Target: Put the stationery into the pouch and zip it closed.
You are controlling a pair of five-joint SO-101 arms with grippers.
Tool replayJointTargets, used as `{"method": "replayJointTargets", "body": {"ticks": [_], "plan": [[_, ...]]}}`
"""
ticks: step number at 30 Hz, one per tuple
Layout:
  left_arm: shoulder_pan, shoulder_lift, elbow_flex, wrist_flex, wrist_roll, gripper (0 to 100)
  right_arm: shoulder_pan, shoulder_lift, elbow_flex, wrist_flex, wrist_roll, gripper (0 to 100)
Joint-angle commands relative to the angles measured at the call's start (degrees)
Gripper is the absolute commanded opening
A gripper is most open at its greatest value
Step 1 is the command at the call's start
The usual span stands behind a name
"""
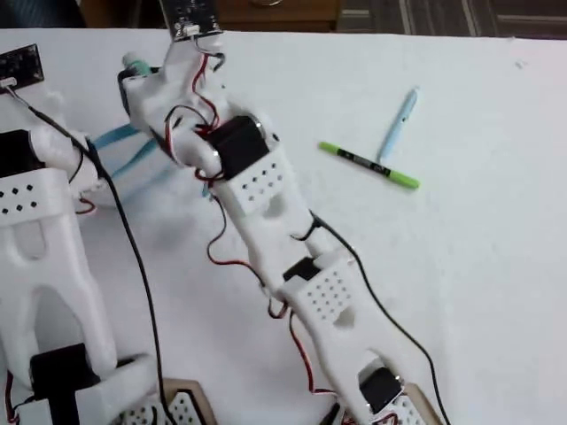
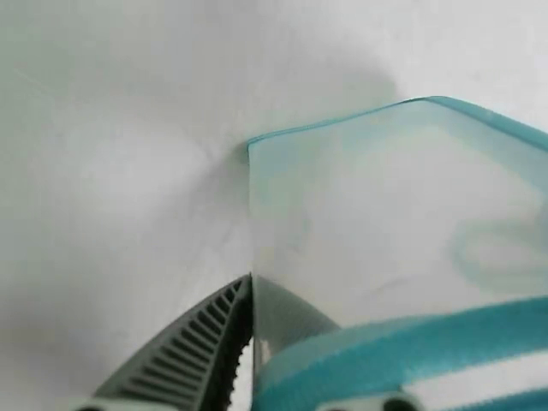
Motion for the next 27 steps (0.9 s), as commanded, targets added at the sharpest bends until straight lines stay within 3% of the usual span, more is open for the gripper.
{"method": "replayJointTargets", "body": {"ticks": [1, 10, 15, 18, 20, 23, 27], "plan": [[-0.48, -0.22, -0.88, 0.35, 0.26, 2, 0.57, -0.31, -1.49, 0.31, -0.26, 1.7], [-0.48, -0.22, -0.88, 0.44, 0.26, 2, 1.10, -11.21, -1.49, 0.40, -2.64, 1.7], [-0.48, -0.22, -0.88, 0.44, 0.26, 2, 4.35, -18.59, -0.97, 10.42, 10.90, 1.6], [-0.48, -0.22, -0.88, 0.44, 0.26, 2, 7.16, -20.26, -0.97, 23.87, 13.80, 1.6], [-0.48, -0.22, -0.88, 0.44, 0.26, 2, 11.56, -21.14, 0.70, 23.69, 13.98, 1.6], [-0.48, -0.22, -0.97, 0.44, 0.26, 2, 16.75, -25.36, 6.42, 23.78, 13.98, 1.6], [-0.48, -0.22, -0.97, 0.44, 0.26, 2, 18.95, -34.77, 25.85, 23.78, 13.98, 1.6]]}}
